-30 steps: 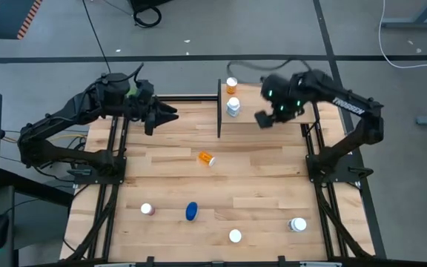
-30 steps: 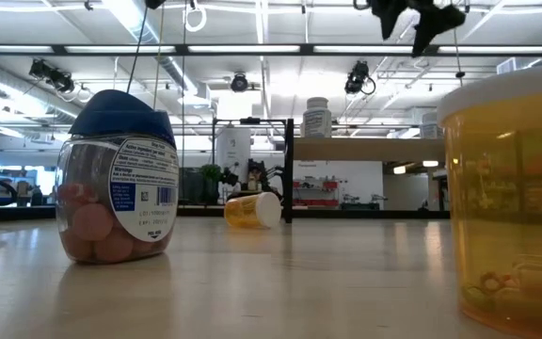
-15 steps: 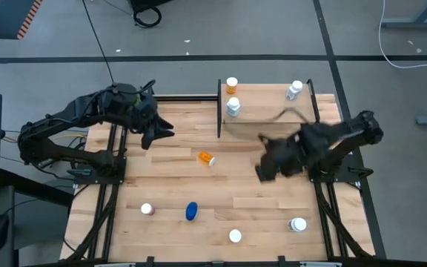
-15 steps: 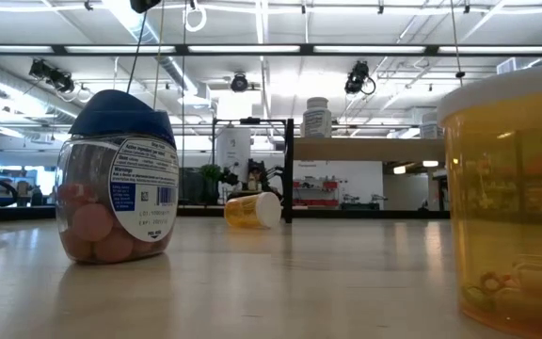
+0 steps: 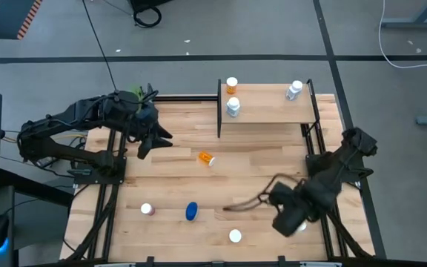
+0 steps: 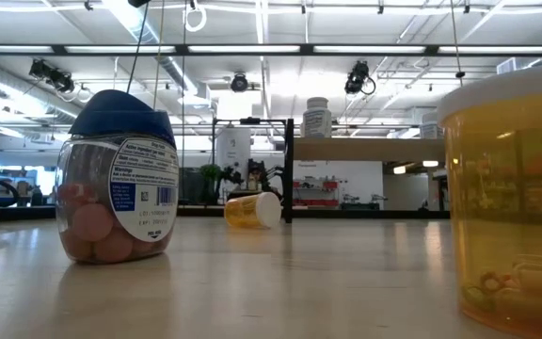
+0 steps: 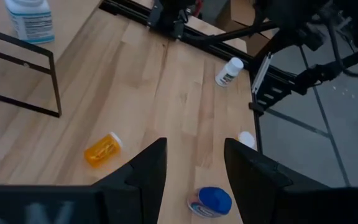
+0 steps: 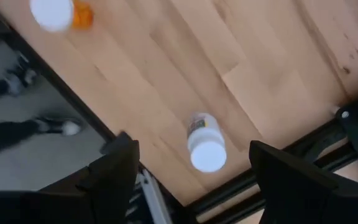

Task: Pick and place medicine bottles onto shelf by color
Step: Put the white green pill bottle on the shelf aligned with the white blue pill bottle

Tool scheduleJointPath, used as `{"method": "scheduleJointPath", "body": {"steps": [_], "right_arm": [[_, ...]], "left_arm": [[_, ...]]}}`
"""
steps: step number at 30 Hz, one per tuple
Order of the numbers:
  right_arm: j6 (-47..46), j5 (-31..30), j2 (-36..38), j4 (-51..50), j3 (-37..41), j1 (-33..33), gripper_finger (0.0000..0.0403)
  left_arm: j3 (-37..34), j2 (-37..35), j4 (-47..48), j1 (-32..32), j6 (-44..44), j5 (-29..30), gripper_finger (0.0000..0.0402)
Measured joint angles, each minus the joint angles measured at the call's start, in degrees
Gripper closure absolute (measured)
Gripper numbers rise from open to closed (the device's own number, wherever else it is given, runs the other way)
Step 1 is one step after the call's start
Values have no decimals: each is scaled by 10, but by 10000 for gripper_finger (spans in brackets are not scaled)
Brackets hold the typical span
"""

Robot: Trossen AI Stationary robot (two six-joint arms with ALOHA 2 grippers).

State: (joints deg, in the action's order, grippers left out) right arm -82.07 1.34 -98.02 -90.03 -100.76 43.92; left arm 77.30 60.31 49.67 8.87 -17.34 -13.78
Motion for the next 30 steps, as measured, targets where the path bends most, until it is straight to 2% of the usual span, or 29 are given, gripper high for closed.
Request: {"method": "scheduleJointPath", "body": {"steps": [9,17,20,23,27,30], "right_arm": [[0,2,-55,0,0,111,91],[-54,-52,-54,-1,22,168,101],[-35,-65,-33,10,54,172,113],[10,-68,-3,68,107,174,122],[50,-37,48,164,205,169,127],[57,-26,75,191,265,166,127]], "left_arm": [[0,0,-1,-2,-14,0,234],[0,0,-1,-2,-78,0,234],[0,0,-2,-6,-98,0,234],[0,0,-2,-15,-107,0,234],[0,0,-2,-35,-121,0,234],[0,0,-1,-45,-131,0,234]]}}
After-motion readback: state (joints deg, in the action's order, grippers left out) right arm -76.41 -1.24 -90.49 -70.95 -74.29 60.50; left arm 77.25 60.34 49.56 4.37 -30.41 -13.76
